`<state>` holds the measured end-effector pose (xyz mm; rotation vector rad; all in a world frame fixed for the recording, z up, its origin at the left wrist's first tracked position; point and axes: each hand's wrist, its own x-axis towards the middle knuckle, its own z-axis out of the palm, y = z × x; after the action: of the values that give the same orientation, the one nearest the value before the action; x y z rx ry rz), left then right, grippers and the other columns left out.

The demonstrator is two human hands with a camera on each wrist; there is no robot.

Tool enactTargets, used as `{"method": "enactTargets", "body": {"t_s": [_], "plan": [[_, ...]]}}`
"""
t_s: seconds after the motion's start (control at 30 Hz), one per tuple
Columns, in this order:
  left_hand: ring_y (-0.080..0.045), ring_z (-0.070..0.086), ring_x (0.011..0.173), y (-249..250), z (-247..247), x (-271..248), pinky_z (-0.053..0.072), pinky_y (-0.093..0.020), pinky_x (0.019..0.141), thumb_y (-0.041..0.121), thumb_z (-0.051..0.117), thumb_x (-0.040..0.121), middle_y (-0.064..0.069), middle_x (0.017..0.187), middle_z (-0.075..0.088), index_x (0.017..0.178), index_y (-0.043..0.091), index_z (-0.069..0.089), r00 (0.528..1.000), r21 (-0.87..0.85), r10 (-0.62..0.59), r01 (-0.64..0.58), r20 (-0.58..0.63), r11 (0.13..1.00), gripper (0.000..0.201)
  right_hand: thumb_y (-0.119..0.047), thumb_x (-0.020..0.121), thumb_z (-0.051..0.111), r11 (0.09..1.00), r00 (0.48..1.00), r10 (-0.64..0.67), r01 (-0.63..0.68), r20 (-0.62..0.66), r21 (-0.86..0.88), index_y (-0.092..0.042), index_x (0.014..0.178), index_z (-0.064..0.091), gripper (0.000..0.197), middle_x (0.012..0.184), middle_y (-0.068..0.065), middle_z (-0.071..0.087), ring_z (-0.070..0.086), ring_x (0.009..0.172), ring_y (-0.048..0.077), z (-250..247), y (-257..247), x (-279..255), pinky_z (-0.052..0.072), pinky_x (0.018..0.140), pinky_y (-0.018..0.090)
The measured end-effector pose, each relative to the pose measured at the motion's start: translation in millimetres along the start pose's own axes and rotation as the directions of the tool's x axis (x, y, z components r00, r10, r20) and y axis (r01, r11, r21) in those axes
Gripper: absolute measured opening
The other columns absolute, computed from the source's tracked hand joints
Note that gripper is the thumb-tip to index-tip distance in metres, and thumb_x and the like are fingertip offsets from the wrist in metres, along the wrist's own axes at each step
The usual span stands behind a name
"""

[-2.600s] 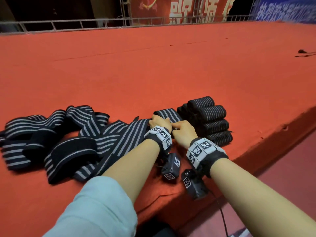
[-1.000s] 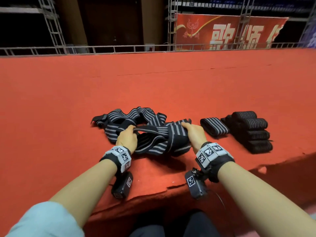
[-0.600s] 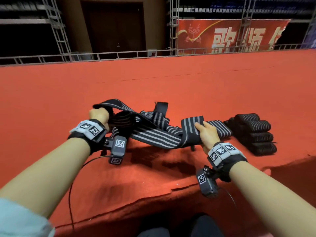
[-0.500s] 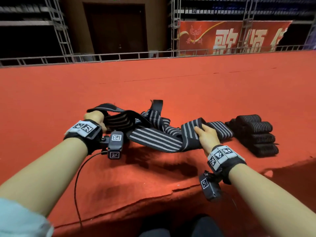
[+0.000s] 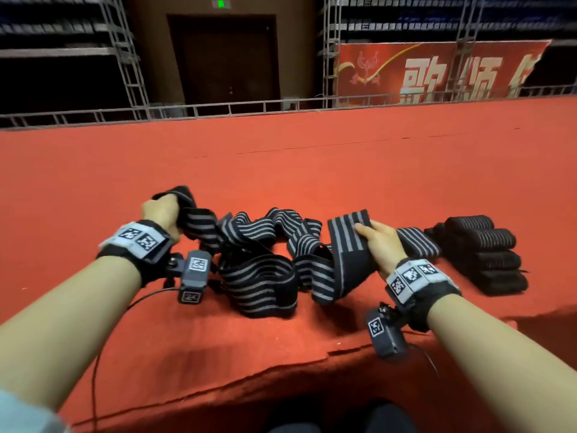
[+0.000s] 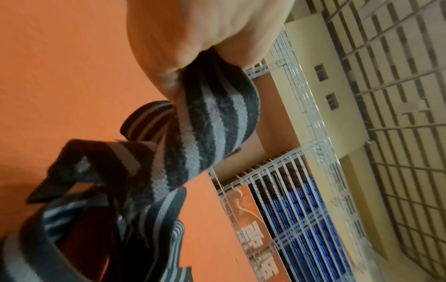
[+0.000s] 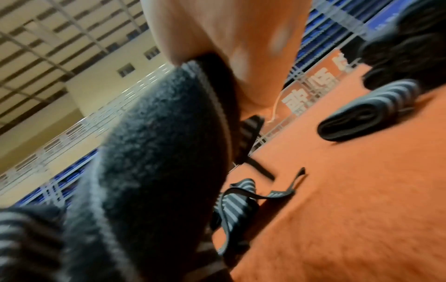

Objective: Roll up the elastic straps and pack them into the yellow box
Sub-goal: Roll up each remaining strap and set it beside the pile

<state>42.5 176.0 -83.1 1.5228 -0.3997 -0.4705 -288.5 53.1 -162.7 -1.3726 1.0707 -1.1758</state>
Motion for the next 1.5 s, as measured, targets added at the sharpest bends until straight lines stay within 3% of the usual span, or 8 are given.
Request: {"method": "enactTargets", "body": {"t_s": [0.2,0.33,0.57,0.73,0.87,1.07,1.3,1.5], "plan": [[0.004,0.048,0.045,21,21,-16,0.041,-0.013,0.048,0.011,0.069,0.084,0.001,0.075,0.063,0.104,0.009,0.072,0.905,0.068,0.403,-0.414,0.134,0.907,0.020,-0.013,0.079,0.065,0.767,0.984,-0.026,-0.094,-0.178,-0.635,-0.015,0.130,0.046,0.054,0.134,0.013,0.044,0.045,0.123,0.032,10,-22,-12,0.038,0.101,0.037],[0.002,0.047,0.052,35,29,-28,0.040,-0.021,0.055,0.032,0.075,0.081,0.007,0.072,0.061,0.090,0.017,0.069,0.835,0.146,0.507,-0.541,0.214,0.828,0.019,-0.013,0.079,0.066,0.838,0.977,-0.135,0.202,0.166,-0.507,-0.018,0.125,0.057,0.047,0.130,0.006,0.051,0.049,0.121,0.021,52,-34,-24,0.038,0.101,0.029],[0.008,0.050,0.058,48,40,-56,0.040,-0.014,0.057,0.029,0.070,0.084,0.015,0.076,0.062,0.086,0.023,0.065,0.765,0.054,0.572,-0.611,0.296,0.790,0.008,-0.014,0.074,0.078,0.983,0.945,0.080,-0.021,0.317,-0.183,-0.019,0.140,0.039,0.076,0.123,0.009,0.059,0.058,0.111,0.023,123,-52,-33,0.046,0.094,0.033],[-0.012,0.053,0.047,32,18,-34,0.046,-0.029,0.055,0.033,0.068,0.086,-0.003,0.067,0.059,0.080,0.017,0.063,0.884,0.149,0.426,-0.456,0.193,0.878,0.017,0.001,0.071,0.075,0.988,0.949,0.107,-0.135,0.297,0.075,-0.003,0.119,0.064,0.049,0.108,0.015,0.069,0.068,0.092,0.028,119,-44,-37,0.057,0.082,0.038],[-0.035,0.055,0.111,-3,-3,-14,0.045,-0.046,0.098,0.014,0.064,0.077,-0.022,0.122,0.056,0.133,0.002,0.045,0.972,0.607,0.178,-0.235,0.154,0.759,0.060,0.012,0.079,0.067,0.943,0.960,-0.010,-0.084,0.279,0.323,-0.004,0.122,0.059,0.046,0.108,0.018,0.067,0.066,0.092,0.028,95,-45,-38,0.056,0.085,0.036],[-0.013,0.048,0.123,-17,32,-95,0.037,-0.032,0.107,0.022,0.054,0.068,0.001,0.130,0.057,0.133,0.021,0.049,0.453,0.228,0.447,-0.853,0.771,0.470,0.064,-0.008,0.055,0.083,0.922,0.967,-0.098,0.000,0.234,0.388,-0.011,0.121,0.058,0.071,0.116,0.020,0.066,0.063,0.111,0.035,104,-42,-49,0.050,0.098,0.049],[-0.013,0.059,0.104,-19,55,-88,0.045,-0.030,0.090,0.014,0.042,0.089,0.003,0.112,0.065,0.123,0.019,0.057,0.527,0.207,0.383,-0.752,0.759,0.626,0.038,-0.002,0.080,0.071,0.919,0.944,-0.155,0.029,0.292,0.394,0.006,0.108,0.065,0.031,0.111,0.030,0.066,0.064,0.102,0.038,91,-44,-55,0.047,0.099,0.054],[-0.029,0.068,0.097,-15,55,-73,0.051,-0.042,0.095,0.015,0.033,0.104,-0.015,0.106,0.070,0.103,0.001,0.063,0.756,0.094,0.370,-0.491,0.540,0.866,0.033,-0.004,0.090,0.061,0.864,0.983,-0.086,-0.008,0.162,0.503,-0.005,0.092,0.068,0.008,0.087,0.010,0.071,0.068,0.078,0.019,74,-44,-45,0.055,0.075,0.029]]}}
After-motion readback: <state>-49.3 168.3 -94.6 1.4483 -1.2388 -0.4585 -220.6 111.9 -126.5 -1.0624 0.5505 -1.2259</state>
